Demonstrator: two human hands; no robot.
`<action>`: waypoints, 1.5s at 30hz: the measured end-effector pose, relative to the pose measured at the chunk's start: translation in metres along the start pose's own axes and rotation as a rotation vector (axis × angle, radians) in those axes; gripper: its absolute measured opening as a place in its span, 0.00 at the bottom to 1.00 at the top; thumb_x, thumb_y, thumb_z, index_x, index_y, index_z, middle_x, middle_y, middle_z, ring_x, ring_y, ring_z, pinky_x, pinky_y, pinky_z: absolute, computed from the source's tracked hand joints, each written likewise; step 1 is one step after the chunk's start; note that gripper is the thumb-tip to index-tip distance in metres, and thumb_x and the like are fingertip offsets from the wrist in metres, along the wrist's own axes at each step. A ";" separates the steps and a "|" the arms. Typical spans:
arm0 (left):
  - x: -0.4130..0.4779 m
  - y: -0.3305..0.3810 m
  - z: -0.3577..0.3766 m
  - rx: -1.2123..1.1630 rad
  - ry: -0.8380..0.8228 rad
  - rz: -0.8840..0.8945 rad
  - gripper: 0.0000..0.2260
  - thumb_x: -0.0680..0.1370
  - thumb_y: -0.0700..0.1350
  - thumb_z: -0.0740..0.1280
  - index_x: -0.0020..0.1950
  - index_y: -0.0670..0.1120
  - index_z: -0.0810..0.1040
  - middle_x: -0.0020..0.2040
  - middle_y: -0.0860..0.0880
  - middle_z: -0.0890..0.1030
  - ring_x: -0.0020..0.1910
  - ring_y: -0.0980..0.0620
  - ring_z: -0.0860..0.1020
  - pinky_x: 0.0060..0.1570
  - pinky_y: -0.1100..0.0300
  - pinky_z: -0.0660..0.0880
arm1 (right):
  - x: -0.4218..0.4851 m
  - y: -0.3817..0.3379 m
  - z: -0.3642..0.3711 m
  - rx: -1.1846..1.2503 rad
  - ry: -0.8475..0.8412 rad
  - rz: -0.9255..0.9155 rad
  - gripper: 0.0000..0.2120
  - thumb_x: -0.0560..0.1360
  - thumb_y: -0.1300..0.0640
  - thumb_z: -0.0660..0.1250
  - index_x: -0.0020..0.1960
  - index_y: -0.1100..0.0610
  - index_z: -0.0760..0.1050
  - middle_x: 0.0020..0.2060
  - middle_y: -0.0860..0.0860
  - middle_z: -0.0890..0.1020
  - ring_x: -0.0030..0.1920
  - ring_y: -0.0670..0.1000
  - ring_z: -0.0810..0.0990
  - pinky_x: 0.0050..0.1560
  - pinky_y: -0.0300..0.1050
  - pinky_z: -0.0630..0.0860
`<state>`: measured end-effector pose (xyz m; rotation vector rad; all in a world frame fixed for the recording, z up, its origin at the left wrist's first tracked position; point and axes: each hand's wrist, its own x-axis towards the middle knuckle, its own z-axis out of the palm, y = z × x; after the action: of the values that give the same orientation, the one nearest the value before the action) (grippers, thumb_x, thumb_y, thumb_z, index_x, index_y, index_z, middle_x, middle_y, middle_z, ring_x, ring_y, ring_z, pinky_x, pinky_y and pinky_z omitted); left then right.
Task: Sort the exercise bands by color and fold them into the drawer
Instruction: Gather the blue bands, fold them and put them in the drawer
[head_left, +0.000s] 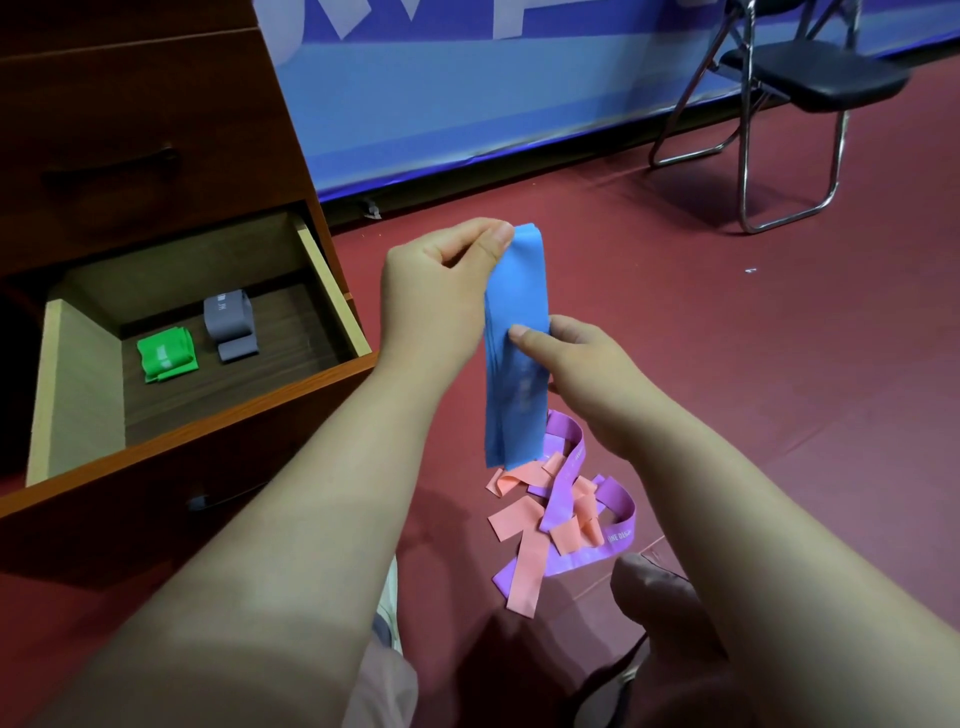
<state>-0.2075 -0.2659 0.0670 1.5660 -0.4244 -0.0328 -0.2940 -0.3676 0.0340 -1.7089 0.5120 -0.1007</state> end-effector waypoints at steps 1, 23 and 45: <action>0.002 -0.002 -0.001 -0.022 0.026 -0.016 0.05 0.75 0.47 0.71 0.42 0.56 0.84 0.42 0.59 0.85 0.46 0.58 0.82 0.56 0.46 0.79 | 0.000 0.000 0.000 0.000 -0.004 0.000 0.24 0.70 0.42 0.67 0.54 0.62 0.77 0.52 0.63 0.82 0.43 0.54 0.80 0.54 0.59 0.78; 0.000 -0.019 0.001 0.163 -0.111 -0.524 0.07 0.78 0.55 0.67 0.46 0.53 0.80 0.43 0.52 0.78 0.43 0.51 0.76 0.50 0.53 0.79 | 0.000 -0.008 -0.014 0.137 0.116 -0.091 0.07 0.75 0.55 0.66 0.39 0.55 0.79 0.34 0.52 0.79 0.36 0.50 0.75 0.42 0.47 0.70; -0.013 -0.023 0.014 0.373 -0.204 -0.175 0.07 0.77 0.46 0.68 0.51 0.51 0.85 0.39 0.55 0.84 0.42 0.52 0.83 0.48 0.59 0.80 | 0.005 -0.006 -0.011 0.061 0.296 0.103 0.06 0.77 0.60 0.56 0.48 0.52 0.70 0.41 0.52 0.68 0.41 0.52 0.65 0.39 0.45 0.61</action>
<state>-0.2175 -0.2757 0.0411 1.9749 -0.4706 -0.2634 -0.2914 -0.3787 0.0407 -1.6128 0.8073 -0.2955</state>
